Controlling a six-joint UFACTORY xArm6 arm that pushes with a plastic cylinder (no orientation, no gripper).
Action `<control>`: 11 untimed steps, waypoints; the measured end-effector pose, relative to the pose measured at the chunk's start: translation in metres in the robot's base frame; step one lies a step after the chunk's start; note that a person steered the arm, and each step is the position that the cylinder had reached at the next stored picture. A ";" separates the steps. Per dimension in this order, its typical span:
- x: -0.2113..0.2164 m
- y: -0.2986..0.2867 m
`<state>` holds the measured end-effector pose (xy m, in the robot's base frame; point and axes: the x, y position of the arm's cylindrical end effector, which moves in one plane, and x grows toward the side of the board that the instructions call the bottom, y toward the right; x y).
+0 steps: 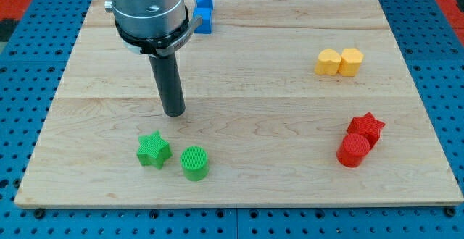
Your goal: Push the yellow hexagon slightly to the left
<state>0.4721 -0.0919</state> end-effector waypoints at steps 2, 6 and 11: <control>-0.007 -0.006; -0.146 0.148; -0.102 0.319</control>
